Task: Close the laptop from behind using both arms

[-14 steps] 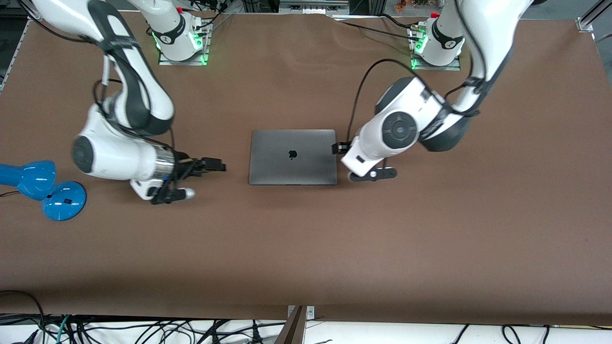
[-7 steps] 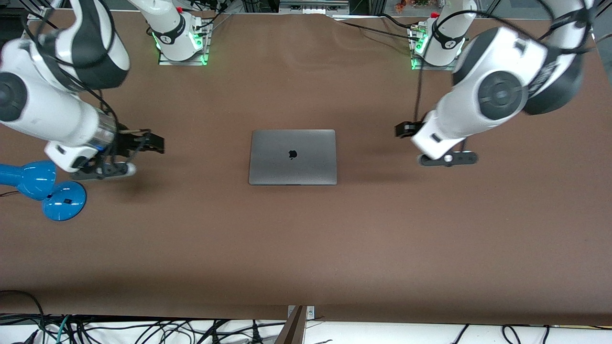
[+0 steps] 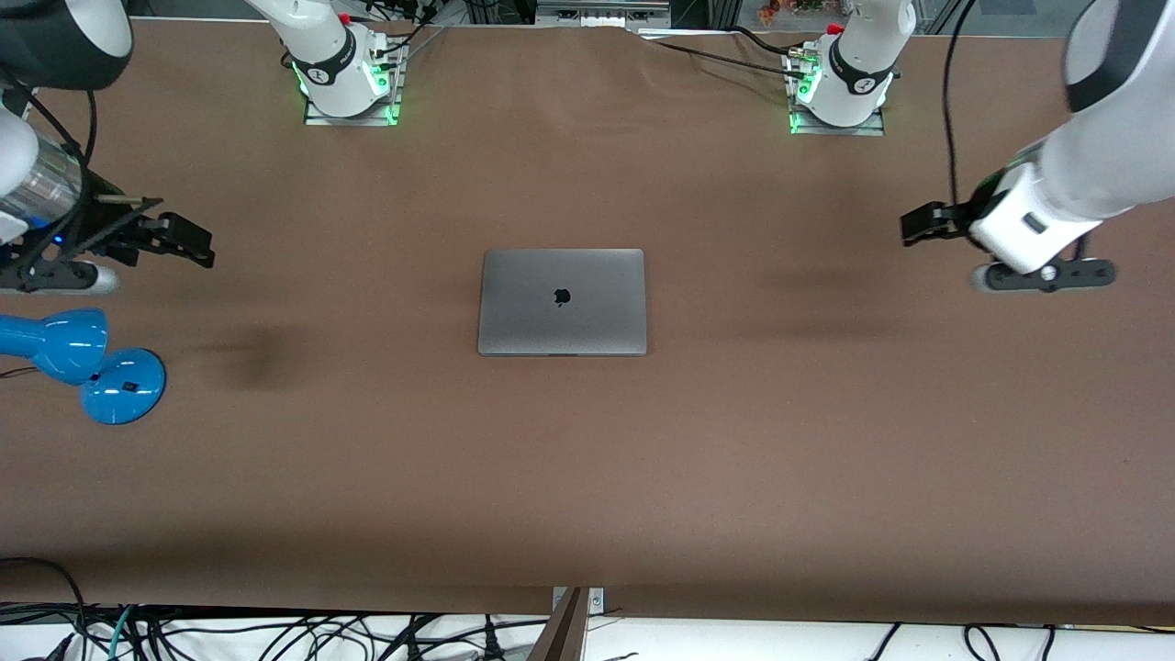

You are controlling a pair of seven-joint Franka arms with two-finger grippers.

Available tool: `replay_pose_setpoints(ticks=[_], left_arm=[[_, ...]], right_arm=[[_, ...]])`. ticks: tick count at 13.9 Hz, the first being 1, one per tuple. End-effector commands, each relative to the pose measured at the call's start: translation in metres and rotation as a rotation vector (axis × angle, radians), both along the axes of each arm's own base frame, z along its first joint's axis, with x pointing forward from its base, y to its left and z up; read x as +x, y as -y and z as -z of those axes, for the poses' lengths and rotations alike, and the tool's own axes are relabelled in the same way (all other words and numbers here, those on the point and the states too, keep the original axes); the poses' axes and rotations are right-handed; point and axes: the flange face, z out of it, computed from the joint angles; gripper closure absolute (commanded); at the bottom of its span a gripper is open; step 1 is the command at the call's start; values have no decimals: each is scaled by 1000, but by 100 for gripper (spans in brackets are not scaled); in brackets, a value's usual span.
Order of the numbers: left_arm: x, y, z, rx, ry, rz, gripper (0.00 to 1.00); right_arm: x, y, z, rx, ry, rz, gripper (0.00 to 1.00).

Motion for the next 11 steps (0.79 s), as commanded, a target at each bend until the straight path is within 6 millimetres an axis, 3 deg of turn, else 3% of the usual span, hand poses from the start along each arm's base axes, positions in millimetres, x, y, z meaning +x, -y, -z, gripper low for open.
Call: replay_pose_setpoints(ticks=[1, 3, 7, 11], left_arm=[[-16, -27, -23, 31, 39, 29, 0], [-29, -36, -16, 17, 20, -8, 0], [-71, -18, 0, 81, 85, -1, 0], [-74, -30, -4, 60, 112, 55, 0]], right_arm=[[-18, 3, -24, -5, 14, 15, 0], [-28, 8, -24, -9, -27, 23, 0], [-37, 12, -25, -9, -46, 31, 0], [-37, 12, -25, -8, -45, 31, 0]])
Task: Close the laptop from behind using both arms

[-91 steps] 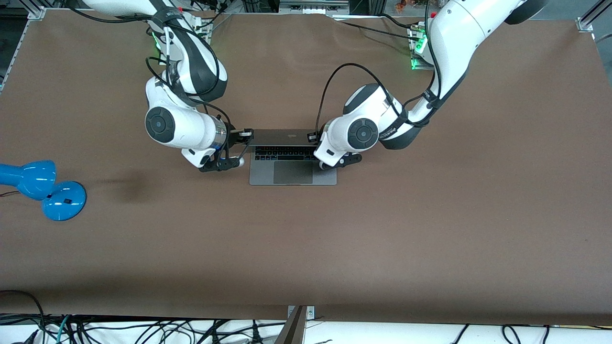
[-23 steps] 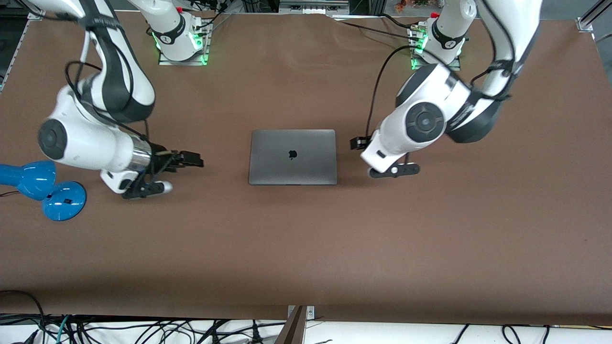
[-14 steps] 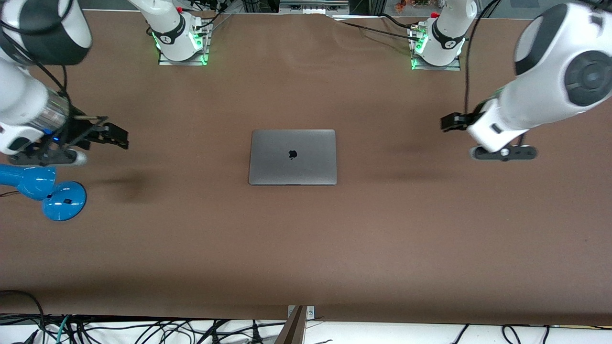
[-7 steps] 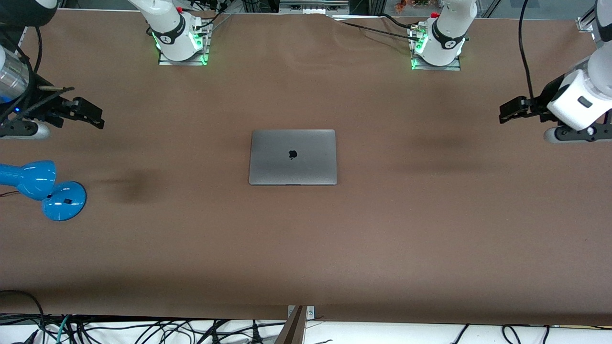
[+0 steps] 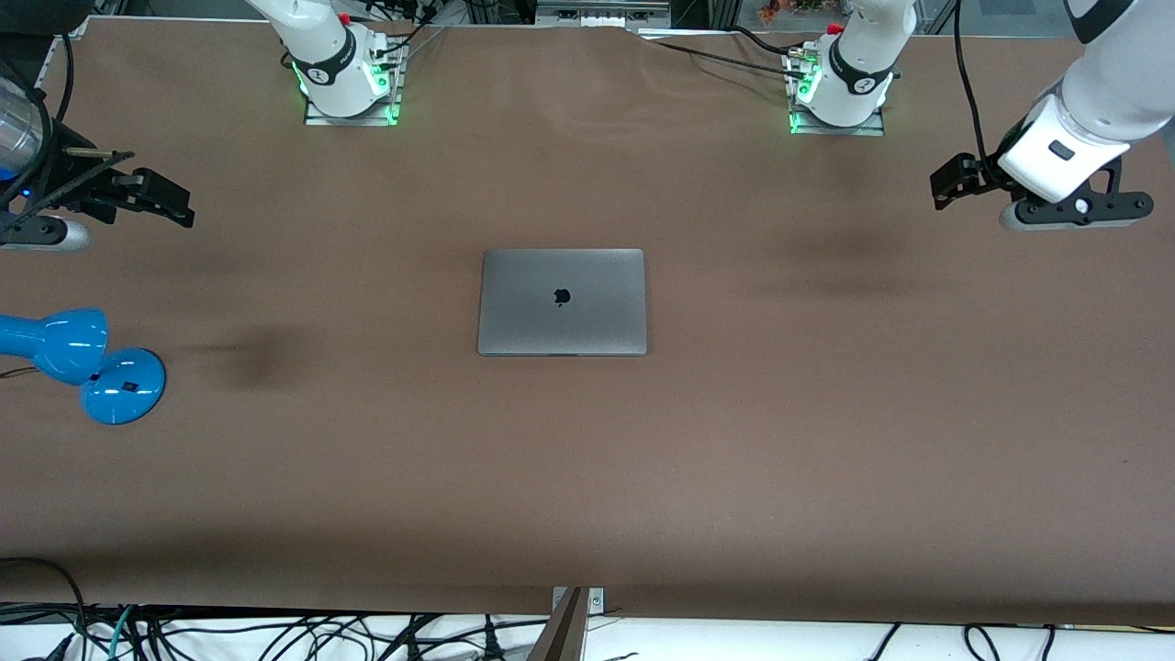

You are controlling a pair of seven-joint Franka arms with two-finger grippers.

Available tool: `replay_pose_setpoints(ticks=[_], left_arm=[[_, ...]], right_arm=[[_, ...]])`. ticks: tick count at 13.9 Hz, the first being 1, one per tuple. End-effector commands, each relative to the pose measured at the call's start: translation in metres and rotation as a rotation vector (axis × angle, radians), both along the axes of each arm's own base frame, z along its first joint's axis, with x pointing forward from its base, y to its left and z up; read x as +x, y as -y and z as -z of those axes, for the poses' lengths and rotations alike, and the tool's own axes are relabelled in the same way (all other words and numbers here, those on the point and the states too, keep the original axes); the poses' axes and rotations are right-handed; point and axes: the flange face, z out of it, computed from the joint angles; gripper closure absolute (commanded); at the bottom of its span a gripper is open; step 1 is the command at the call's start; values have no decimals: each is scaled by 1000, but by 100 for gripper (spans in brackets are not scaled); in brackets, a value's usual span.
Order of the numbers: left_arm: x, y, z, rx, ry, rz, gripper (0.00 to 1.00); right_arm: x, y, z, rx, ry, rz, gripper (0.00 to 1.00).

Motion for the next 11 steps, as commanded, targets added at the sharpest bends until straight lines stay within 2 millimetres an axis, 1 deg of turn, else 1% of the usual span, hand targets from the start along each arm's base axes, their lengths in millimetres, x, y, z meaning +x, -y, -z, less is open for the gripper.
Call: replay_pose_setpoints(ticks=[1, 2, 6, 8, 9, 10, 11], left_arm=[[-2, -18, -9, -18, 33, 23, 0], [3, -24, -11, -21, 37, 16, 0], [14, -31, -19, -37, 52, 15, 0], [28, -33, -22, -62, 61, 20, 0], [35, -33, -27, -72, 74, 25, 0], [40, -35, -27, -81, 75, 24, 0], [43, -34, -23, -89, 68, 29, 0]], right_arm=[[-9, 0, -5, -2, 4, 10, 0], [-9, 0, -2, -3, -3, 10, 0], [-8, 1, 15, -4, -29, 17, 0], [-8, 1, 15, -6, -28, 17, 0], [-8, 1, 16, -6, -29, 17, 0], [-8, 1, 17, -6, -34, 18, 0], [-8, 1, 18, -6, -39, 17, 0]])
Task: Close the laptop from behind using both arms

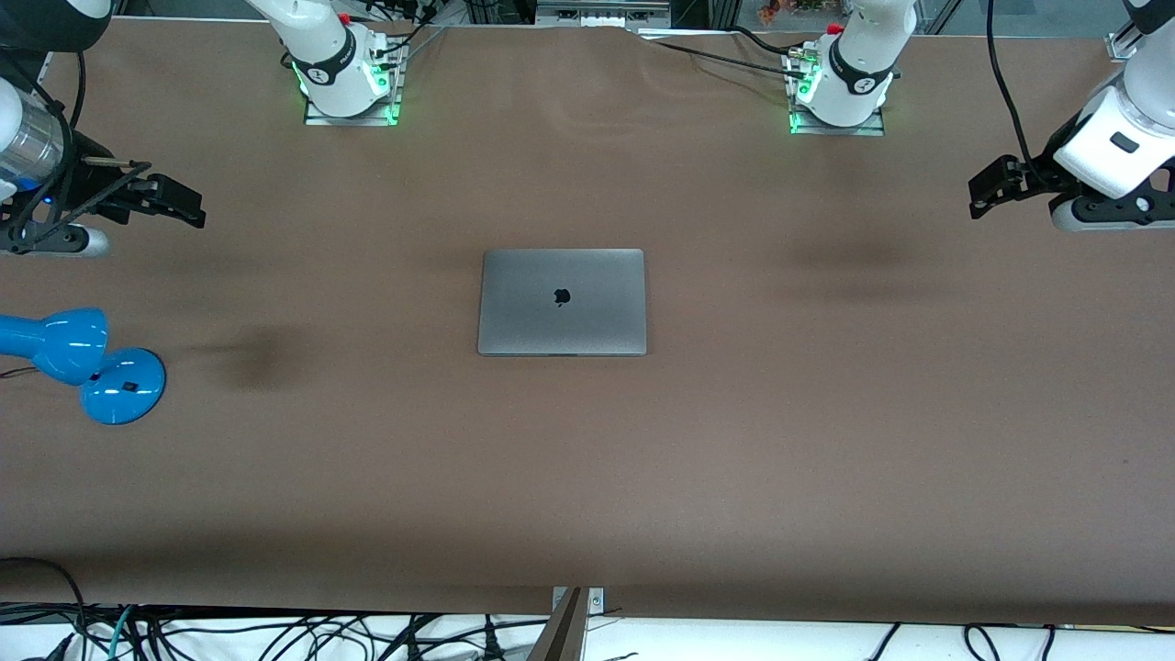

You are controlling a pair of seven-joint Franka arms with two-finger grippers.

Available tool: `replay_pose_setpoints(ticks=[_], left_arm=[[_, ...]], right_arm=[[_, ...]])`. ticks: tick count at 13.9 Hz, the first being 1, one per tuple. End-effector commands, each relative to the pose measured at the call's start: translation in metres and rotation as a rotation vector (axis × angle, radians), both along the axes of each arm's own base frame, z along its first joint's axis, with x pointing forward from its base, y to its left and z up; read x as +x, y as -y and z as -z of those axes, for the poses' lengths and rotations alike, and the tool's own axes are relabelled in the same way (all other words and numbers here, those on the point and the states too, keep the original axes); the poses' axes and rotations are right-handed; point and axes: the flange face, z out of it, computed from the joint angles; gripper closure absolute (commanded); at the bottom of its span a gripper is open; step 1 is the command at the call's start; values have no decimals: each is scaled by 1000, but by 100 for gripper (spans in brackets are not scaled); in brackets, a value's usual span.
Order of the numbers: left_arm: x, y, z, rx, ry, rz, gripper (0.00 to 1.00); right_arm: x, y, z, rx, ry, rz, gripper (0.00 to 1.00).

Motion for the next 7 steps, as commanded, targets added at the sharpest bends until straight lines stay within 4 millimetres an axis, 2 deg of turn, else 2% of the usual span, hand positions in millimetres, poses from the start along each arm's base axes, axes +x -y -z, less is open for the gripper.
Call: replay_pose_setpoints(ticks=[1, 5, 7], left_arm=[[16, 14, -1, -38, -5, 51, 0], [16, 11, 3, -51, -19, 53, 0], [15, 18, 5, -38, -26, 71, 0]], right_arm=[[-5, 1, -2, -4, 3, 15, 0], [-3, 1, -1, -4, -3, 13, 0], [-3, 1, -1, -4, -1, 13, 0]])
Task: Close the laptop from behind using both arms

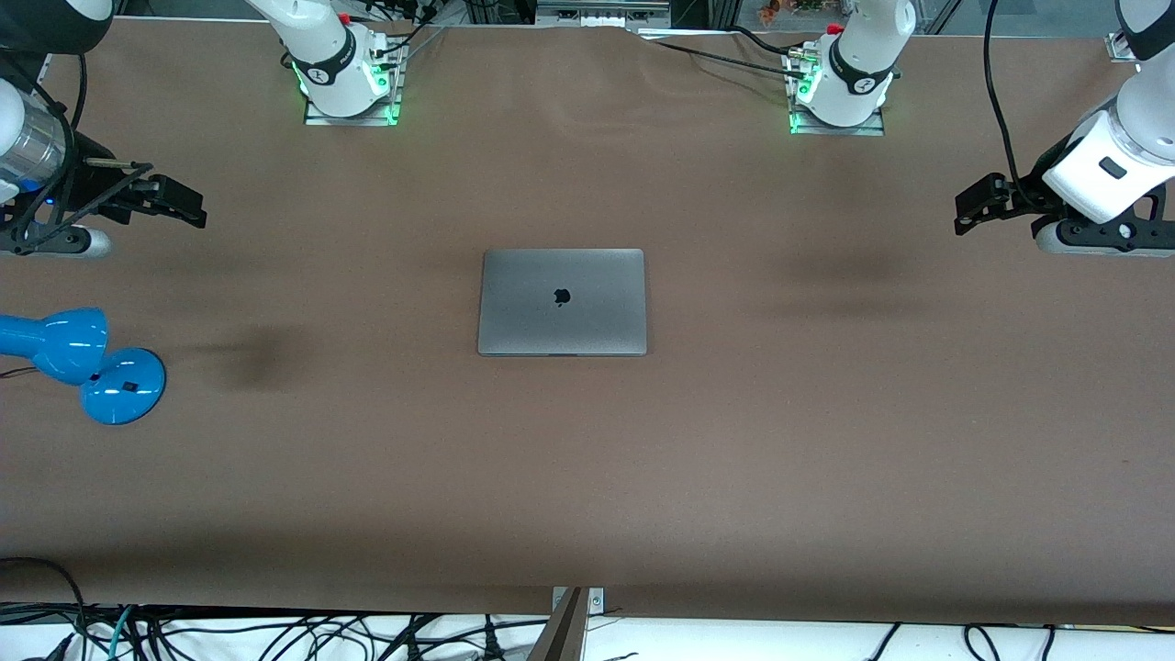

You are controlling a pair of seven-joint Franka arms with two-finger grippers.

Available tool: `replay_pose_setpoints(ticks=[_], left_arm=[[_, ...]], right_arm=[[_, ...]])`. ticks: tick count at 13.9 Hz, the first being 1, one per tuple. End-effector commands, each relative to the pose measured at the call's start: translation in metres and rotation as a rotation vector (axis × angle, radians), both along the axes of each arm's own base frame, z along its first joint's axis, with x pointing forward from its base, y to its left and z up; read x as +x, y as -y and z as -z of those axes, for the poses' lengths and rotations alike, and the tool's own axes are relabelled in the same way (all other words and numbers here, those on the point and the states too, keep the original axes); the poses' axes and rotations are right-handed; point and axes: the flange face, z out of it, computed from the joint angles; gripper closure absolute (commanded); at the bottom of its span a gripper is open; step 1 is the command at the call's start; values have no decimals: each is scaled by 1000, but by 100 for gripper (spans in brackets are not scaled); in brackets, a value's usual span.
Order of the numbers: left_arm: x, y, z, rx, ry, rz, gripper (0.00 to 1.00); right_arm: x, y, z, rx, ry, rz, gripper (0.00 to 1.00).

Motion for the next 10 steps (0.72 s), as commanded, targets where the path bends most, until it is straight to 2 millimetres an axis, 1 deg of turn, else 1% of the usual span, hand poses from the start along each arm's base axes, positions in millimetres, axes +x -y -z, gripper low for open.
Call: replay_pose_setpoints(ticks=[1, 3, 10], left_arm=[[0, 10, -5, 31, -18, 39, 0], [-1, 12, -5, 35, -22, 43, 0], [1, 5, 0, 35, -31, 31, 0]], right_arm=[[-3, 0, -2, -5, 0, 19, 0], [-2, 0, -1, -10, -3, 58, 0], [-2, 0, -1, -10, -3, 58, 0]])
